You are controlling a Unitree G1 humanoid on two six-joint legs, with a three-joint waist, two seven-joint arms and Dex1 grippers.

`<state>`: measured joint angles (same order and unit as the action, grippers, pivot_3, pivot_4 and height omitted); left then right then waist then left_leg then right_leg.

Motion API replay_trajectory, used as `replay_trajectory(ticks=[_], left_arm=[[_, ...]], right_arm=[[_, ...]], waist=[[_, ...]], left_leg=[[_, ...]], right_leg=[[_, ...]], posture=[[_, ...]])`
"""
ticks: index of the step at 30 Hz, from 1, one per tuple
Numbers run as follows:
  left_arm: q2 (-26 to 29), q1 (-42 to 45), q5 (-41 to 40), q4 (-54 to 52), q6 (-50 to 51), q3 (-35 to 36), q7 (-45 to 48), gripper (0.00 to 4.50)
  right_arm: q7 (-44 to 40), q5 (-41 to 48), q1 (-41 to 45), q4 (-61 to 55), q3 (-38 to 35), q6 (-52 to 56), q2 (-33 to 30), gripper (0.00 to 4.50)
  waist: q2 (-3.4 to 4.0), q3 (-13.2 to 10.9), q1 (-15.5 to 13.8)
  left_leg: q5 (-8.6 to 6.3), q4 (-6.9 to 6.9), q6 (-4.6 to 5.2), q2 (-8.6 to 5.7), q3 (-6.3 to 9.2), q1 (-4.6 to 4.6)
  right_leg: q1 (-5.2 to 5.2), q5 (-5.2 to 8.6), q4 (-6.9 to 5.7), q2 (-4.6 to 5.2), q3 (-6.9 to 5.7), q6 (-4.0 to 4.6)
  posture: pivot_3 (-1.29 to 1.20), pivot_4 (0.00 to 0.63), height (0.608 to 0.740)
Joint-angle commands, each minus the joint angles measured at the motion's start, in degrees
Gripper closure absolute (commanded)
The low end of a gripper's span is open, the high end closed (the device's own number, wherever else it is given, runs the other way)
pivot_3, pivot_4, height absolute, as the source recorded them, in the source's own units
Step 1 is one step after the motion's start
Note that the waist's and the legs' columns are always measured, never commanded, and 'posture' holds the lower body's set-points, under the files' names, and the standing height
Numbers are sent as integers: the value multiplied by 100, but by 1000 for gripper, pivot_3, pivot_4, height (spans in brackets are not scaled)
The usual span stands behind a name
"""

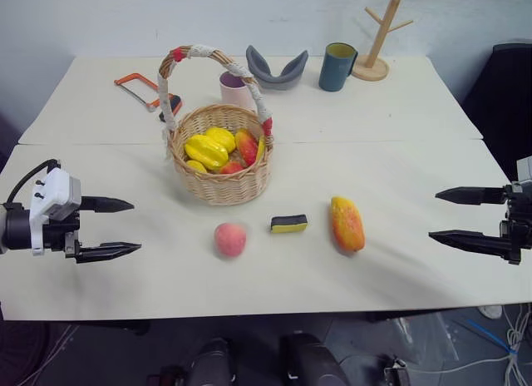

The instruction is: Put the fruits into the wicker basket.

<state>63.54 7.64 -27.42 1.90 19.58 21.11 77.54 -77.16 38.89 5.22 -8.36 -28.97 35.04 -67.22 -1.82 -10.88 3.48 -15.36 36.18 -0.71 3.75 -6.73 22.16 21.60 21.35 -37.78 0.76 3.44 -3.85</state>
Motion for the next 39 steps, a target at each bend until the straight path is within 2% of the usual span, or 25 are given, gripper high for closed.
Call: replay_trajectory(ticks=[1, 10, 19, 24, 28, 31, 32, 35, 36, 39], left_arm=[[-13, -166, -139, -160, 41, 174, 62, 15], [-79, 50, -60, 19, -8, 122, -182, 15], [-188, 328, -188, -91, 160, -117, -187, 15], [-289, 731, -513, -659, 566, -494, -55, 15], [-514, 1245, -548, -1104, 610, -996, -64, 15], [-628, 1524, -582, -1360, 701, -1299, -50, 15], [-658, 1587, -582, -1403, 727, -1361, -59, 15], [-812, 1850, -605, -1494, 799, -1547, -110, 15], [-870, 1933, -609, -1508, 824, -1593, -147, 15], [-1020, 2071, -596, -1527, 871, -1662, -242, 15]], right_arm=[[49, -39, 130, -8, -61, -22, -123, 0], [292, -325, 66, -136, -13, -77, -70, 0], [330, -111, 334, -429, 212, 187, -92, 0], [574, 108, 1429, -886, 1238, 440, 176, 0], [901, -698, 2686, -1115, 2988, 166, 1126, 0], [1048, -1432, 3196, -669, 3883, -220, 1760, 0], [1068, -1581, 3299, -536, 4045, -300, 1900, 0], [1314, -2161, 3749, 268, 4631, -432, 2549, 0], [1306, -2348, 3830, 485, 4801, -545, 2674, 0], [1190, -2769, 3960, 1036, 5148, -937, 2941, 0]], waist=[[0, 0, 6], [1, -1, -8], [2, -1, 0], [3, -2, 30], [2, -1, 83], [2, -2, 109], [3, -2, 111], [3, -1, 124], [3, -1, 125], [2, -2, 124]], left_leg=[[0, 0, 0, 0, 0, 0], [0, 3, 0, 0, 0, 0], [1, 4, -1, 1, -1, -1], [3, 14, -2, 4, 1, -2], [4, 23, -4, 4, 3, -2], [6, 25, -9, 4, 3, 12], [22, 31, -38, 3, 1, 18], [20, 80, -38, 5, -3, 72], [19, 100, -37, 6, -4, 103], [22, 115, -37, 6, -4, 109]], right_leg=[[0, 0, -1, 0, 0, 0], [0, 0, -3, 0, -1, 0], [0, 0, -8, -2, 0, 0], [1, 0, -20, -3, -1, 0], [-1, 0, -27, -7, -1, 1], [16, 0, -31, -10, 0, 0], [23, 0, -35, -10, 1, 0], [78, 0, -79, -13, 5, 1], [107, 0, -100, -13, 6, 1], [114, 0, -115, -13, 6, 1]], posture=[[0, 150, 740], [0, 150, 740], [0, 150, 740], [0, 150, 740], [0, 150, 740], [0, 150, 740], [0, 150, 740], [0, 150, 740], [0, 150, 740], [0, 150, 740]])
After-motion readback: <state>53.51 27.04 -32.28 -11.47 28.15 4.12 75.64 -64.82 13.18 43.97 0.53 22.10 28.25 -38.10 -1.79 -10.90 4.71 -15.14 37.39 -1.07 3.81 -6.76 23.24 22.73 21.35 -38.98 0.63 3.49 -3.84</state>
